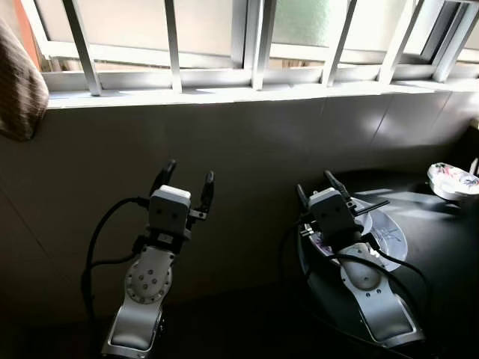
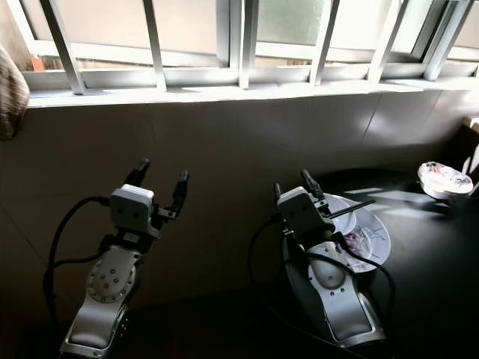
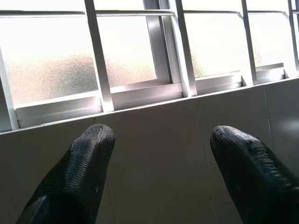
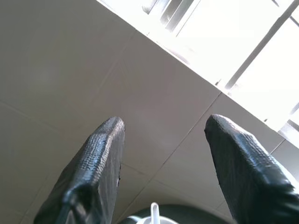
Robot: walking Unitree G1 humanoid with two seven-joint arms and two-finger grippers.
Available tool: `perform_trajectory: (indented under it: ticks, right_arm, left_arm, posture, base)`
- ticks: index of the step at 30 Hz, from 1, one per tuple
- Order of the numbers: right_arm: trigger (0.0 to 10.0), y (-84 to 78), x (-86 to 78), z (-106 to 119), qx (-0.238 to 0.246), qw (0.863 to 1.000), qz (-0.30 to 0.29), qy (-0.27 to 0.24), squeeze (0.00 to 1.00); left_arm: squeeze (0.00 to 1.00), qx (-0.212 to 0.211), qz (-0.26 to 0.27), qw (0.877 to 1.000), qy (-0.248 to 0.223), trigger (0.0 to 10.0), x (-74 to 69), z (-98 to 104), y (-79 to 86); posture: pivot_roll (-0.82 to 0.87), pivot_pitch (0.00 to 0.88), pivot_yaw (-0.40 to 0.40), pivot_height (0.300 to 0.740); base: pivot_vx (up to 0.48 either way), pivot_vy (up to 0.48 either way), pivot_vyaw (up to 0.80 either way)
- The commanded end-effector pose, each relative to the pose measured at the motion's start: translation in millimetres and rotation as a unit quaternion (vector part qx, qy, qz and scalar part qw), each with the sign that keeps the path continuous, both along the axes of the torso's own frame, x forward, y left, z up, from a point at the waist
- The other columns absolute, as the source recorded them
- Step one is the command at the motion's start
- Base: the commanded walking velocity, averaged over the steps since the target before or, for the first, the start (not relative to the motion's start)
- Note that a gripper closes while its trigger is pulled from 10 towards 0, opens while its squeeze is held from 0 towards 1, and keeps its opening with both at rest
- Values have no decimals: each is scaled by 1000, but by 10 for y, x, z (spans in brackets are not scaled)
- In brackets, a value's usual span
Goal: Kitchen organization
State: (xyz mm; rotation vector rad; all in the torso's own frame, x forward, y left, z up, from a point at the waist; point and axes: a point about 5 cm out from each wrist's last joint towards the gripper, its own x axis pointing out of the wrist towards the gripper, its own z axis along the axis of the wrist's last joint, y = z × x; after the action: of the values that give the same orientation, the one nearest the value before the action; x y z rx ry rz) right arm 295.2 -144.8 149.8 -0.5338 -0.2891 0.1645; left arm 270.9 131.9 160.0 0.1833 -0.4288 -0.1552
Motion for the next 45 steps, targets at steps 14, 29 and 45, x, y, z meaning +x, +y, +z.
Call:
perform_trajectory:
  ticks: [14, 29, 45]
  right_arm:
    - [10000, 101, -55, -415, -138, 977, 127, 99, 0]
    - [10000, 52, 172, -607, -213, 952, 170, 139, 0]
    - [10000, 334, 143, -329, -92, 975, 193, 55, 0]
  left_arm:
    - [0, 6, -16, 1000, 9, 10000, 9, -26, -88]
    - [0, 8, -10, 1000, 11, 10000, 24, -26, -50]
    - [0, 16, -4, 999, 32, 10000, 64, -69, -31]
  posture:
    - [3, 0, -40, 740]
    - [30, 0, -52, 740]
    - [21, 0, -39, 740]
  base:
    - [0, 0, 0]
    - [0, 0, 0]
    - [0, 226, 0]
